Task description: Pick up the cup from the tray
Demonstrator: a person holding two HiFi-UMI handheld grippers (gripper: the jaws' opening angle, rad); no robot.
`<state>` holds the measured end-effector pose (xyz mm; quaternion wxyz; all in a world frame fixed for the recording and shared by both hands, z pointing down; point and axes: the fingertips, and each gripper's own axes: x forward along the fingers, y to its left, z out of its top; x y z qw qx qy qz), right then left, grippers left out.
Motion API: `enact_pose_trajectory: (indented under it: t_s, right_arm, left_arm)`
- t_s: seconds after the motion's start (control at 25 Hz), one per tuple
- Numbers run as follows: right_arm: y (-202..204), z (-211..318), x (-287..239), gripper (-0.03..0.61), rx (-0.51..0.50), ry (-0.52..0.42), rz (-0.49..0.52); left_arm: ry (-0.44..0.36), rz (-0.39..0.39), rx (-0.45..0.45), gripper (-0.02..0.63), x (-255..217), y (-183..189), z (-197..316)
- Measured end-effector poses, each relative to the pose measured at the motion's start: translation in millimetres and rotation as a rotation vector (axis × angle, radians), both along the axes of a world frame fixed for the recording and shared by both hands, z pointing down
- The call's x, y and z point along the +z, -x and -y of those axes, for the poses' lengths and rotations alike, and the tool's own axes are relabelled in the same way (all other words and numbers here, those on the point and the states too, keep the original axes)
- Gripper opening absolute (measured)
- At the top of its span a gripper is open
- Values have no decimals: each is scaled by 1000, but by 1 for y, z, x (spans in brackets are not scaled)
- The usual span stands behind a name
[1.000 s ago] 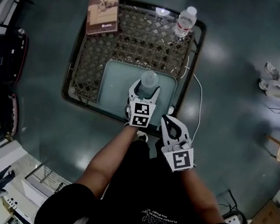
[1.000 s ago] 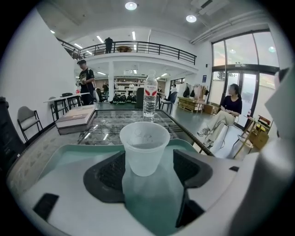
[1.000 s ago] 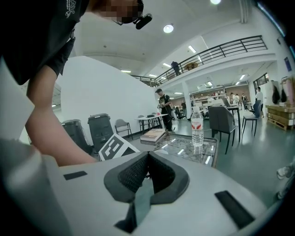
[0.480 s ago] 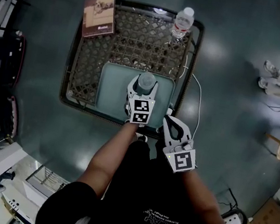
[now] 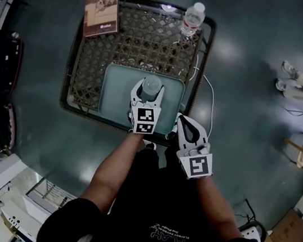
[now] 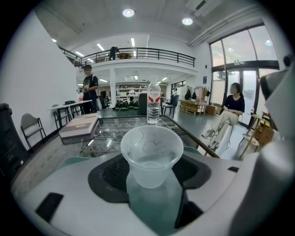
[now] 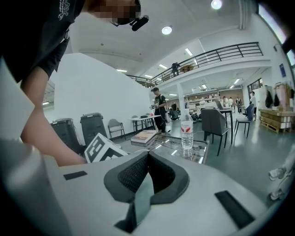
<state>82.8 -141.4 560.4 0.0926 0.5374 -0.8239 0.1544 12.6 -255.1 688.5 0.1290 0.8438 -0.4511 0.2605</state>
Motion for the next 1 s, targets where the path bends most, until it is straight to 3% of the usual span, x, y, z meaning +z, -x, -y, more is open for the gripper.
enact_pose_trajectory:
  t_s: [0.16, 0.32, 0.6, 1.0]
  right_arm:
    - [-11, 6, 1, 8, 16, 38, -4]
    - [-16, 6, 7, 8, 29, 30, -4]
    - [-13, 10, -3, 8, 2, -7, -90]
    - [35, -2, -27, 8, -120, -96, -63]
  left_arm:
    - [-83, 32, 53, 290, -30, 1, -13]
    - [-147, 11, 44, 288, -63, 5, -20]
    - [-174, -33, 20, 288, -100, 20, -50]
    - [-195, -31, -45, 290, -142, 64, -95]
